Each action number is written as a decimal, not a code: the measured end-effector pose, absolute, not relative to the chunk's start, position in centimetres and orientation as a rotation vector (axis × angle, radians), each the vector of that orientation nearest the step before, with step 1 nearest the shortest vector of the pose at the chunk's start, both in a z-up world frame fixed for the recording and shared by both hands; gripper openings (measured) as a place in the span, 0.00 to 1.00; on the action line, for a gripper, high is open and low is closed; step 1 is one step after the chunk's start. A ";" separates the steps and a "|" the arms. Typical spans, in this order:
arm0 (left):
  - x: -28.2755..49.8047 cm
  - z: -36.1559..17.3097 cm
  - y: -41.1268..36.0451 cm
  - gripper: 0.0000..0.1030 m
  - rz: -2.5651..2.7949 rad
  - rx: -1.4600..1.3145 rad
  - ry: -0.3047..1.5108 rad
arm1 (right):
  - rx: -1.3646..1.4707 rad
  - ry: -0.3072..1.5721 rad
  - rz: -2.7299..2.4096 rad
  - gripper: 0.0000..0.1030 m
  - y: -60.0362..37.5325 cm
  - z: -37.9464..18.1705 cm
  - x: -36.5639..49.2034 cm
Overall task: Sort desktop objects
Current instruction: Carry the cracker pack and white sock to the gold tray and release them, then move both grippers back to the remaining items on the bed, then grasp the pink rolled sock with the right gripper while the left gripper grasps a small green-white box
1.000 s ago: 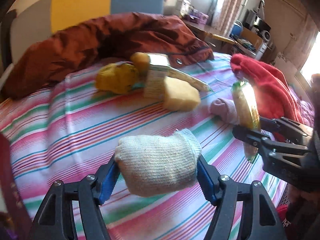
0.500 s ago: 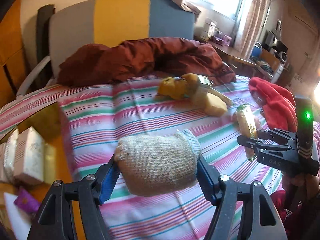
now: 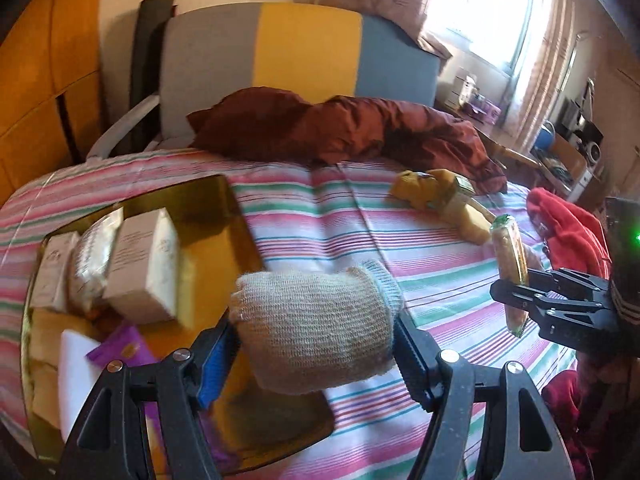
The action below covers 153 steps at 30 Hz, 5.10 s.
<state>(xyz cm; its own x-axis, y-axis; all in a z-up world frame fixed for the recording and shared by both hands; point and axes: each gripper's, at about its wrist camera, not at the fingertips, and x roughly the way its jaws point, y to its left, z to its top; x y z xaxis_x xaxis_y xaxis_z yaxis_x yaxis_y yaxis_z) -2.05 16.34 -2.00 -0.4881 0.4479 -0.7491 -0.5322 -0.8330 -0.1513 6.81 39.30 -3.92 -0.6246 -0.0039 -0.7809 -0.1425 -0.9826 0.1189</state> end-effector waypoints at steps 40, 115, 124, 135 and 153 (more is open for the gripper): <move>-1.8 -3.3 2.9 0.81 2.557 -1.177 -0.043 | -1.518 0.359 2.999 0.65 21.8 -5.1 1.6; 0.3 -1.6 20.8 0.80 2.170 -1.085 0.314 | -1.134 0.641 2.214 0.79 58.1 -7.4 11.4; -0.4 -2.1 26.7 0.80 2.098 -1.072 0.357 | -1.190 0.601 2.185 0.79 60.3 -10.0 9.5; -2.1 -2.4 33.9 0.80 2.028 -1.073 0.359 | -1.258 0.582 2.194 0.78 60.6 -11.3 7.9; -7.1 -4.1 42.9 0.73 1.984 -1.098 0.370 | -1.295 0.472 2.234 0.49 58.8 -10.1 7.2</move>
<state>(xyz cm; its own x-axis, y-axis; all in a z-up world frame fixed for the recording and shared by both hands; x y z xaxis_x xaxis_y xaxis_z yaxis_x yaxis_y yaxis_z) -7.10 42.95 -4.11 -0.2842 0.5175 -0.8071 -0.7737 -0.6210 -0.1256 7.16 58.78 -10.08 -0.4142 0.2547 -0.8738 -0.5864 -0.8089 0.0422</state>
